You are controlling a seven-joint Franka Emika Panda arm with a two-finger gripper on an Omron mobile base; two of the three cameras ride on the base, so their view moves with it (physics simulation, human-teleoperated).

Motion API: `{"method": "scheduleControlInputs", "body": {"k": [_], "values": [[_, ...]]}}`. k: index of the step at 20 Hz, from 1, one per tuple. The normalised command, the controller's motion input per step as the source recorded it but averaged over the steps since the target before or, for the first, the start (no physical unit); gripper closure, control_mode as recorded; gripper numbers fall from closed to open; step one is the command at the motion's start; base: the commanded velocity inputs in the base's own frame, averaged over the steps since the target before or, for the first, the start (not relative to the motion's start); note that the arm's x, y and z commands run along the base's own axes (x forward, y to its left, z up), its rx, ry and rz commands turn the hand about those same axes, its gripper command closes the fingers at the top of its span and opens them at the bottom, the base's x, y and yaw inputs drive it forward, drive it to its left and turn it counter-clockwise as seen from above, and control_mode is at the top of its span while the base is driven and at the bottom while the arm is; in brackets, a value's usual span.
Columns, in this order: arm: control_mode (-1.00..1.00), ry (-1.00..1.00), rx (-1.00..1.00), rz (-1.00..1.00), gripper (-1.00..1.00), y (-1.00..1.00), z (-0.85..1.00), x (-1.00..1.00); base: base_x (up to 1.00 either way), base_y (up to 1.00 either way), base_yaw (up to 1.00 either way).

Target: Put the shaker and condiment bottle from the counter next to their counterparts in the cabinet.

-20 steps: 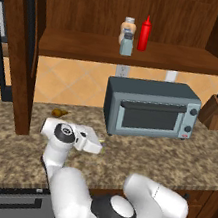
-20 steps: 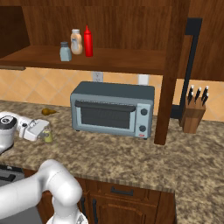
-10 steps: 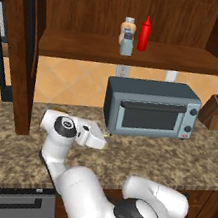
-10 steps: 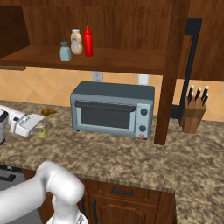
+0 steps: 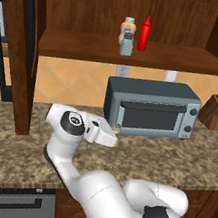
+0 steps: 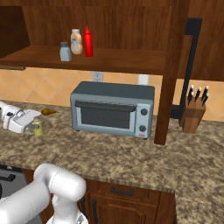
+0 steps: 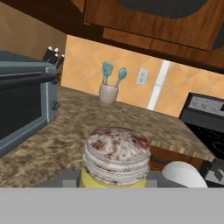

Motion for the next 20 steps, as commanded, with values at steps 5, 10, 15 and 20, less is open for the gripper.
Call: {"method": "scheduleControlInputs", "body": {"k": [5, 10, 15, 20], "values": [[-1.0, -0.01, 0.0, 0.01, 1.0, -0.2, 0.44, -0.51, 0.0, 0.0, 0.0], [-1.0, 0.0, 0.02, 0.02, 1.0, -0.22, 0.67, -0.22, 0.0, 0.0, 0.0], [-1.0, 0.0, 0.06, 0.0, 1.0, -0.44, 0.74, -0.06, 0.0, 0.0, 0.0], [-1.0, -0.01, 0.04, 0.0, 1.0, -0.28, 0.68, -0.27, 0.0, 0.0, 0.0]]}}
